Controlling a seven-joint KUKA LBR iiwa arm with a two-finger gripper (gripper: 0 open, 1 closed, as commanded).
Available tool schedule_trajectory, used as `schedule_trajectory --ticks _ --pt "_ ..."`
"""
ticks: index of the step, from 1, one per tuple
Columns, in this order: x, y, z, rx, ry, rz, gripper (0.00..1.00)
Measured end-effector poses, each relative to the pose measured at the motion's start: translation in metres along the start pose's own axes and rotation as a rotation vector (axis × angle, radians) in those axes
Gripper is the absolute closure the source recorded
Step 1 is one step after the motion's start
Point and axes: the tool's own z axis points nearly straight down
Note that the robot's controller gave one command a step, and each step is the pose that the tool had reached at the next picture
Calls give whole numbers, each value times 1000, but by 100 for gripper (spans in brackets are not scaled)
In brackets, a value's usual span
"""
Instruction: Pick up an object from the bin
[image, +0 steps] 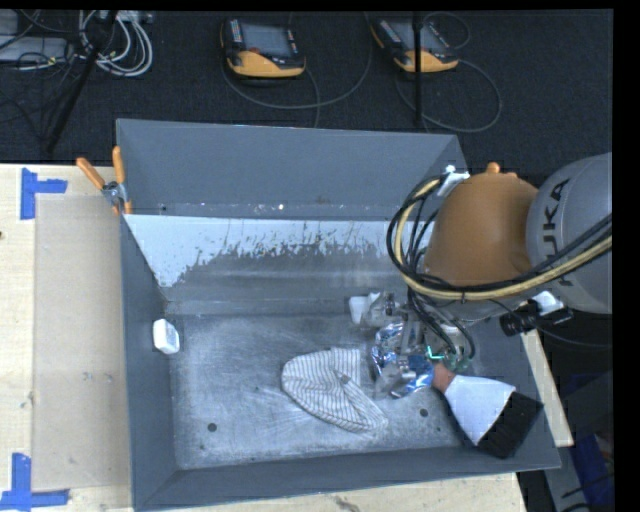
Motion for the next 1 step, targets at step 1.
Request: schedule_trajectory --ticks 1 --pt "-2 0 -4 0 -7 0 0"
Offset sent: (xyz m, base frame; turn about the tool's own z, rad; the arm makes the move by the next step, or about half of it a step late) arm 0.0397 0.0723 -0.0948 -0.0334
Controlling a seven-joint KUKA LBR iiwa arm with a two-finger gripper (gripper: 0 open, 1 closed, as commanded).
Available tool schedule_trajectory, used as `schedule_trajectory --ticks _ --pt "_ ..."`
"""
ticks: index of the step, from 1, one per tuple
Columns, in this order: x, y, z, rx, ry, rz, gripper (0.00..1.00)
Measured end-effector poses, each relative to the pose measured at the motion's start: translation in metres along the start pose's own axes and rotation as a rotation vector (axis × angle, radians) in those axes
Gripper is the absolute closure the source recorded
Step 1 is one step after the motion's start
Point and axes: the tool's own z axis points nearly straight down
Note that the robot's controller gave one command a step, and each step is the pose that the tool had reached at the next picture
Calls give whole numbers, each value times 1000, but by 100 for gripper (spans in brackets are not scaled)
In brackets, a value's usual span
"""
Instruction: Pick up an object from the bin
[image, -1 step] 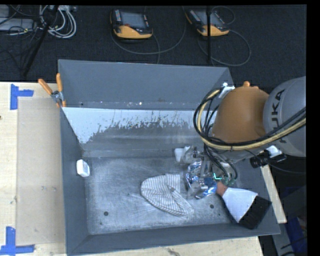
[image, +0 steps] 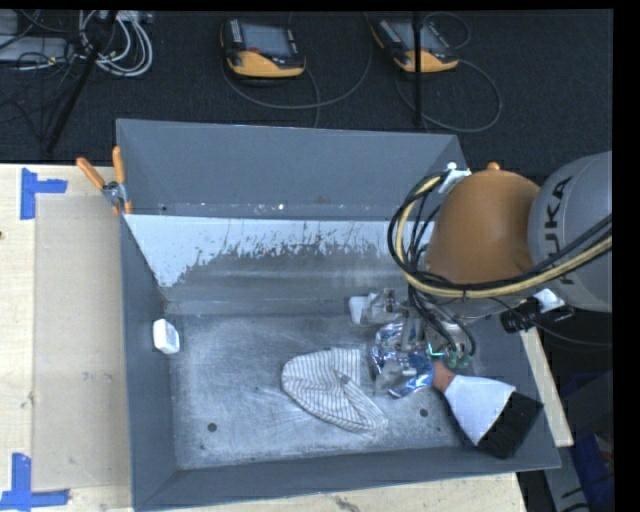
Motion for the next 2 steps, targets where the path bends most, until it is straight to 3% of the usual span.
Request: schedule_trajectory --ticks 1,2 --pt "-40 73 91 1 5 -36 100" --pt "-40 73 91 1 5 -36 100"
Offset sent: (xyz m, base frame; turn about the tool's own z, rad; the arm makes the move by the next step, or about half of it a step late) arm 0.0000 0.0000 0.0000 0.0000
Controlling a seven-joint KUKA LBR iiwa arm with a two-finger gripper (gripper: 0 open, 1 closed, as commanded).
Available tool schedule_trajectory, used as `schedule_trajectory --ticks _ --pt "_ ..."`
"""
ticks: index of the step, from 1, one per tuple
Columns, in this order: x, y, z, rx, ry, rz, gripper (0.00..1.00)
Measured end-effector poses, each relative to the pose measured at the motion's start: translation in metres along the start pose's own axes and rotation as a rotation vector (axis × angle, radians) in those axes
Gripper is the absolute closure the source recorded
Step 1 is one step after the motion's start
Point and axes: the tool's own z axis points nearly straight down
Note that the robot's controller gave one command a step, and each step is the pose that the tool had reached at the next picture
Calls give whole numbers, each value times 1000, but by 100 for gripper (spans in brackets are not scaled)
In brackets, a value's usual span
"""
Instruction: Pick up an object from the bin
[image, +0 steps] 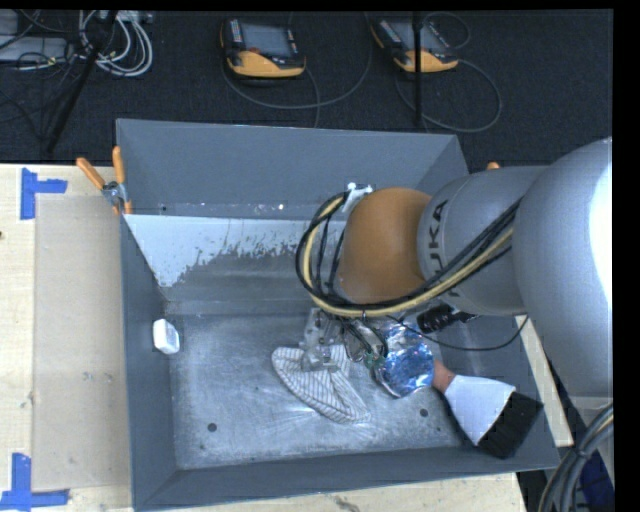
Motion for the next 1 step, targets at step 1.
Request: schedule_trajectory --ticks 1 --pt "-13 2 -147 0 -12 -11 100"
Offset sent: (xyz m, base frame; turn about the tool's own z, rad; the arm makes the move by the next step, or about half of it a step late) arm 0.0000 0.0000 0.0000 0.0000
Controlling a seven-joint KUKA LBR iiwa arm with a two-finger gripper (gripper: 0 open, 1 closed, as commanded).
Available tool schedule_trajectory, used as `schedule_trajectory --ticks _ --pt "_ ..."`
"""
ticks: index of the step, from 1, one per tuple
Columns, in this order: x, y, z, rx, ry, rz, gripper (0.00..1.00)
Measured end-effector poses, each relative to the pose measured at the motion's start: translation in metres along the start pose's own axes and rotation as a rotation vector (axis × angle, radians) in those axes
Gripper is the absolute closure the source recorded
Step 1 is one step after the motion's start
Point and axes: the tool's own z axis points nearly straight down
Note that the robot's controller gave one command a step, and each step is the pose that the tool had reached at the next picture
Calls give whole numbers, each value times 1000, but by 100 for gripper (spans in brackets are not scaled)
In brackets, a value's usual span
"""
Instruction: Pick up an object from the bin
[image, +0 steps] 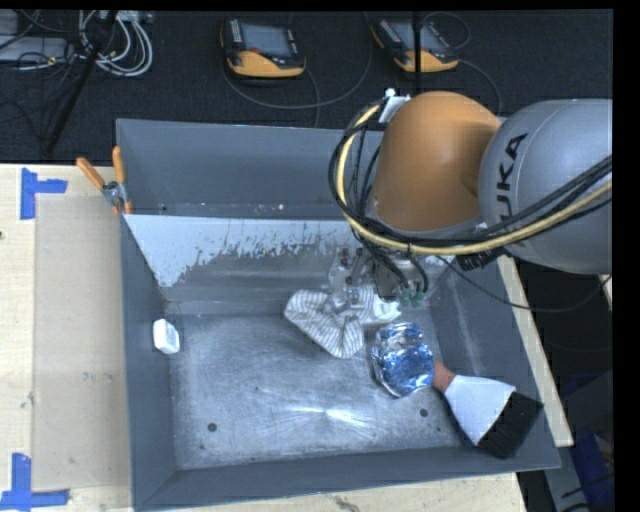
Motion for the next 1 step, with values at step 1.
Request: schedule_trajectory --ticks 1 --pt "1 0 1 0 2 0 100"
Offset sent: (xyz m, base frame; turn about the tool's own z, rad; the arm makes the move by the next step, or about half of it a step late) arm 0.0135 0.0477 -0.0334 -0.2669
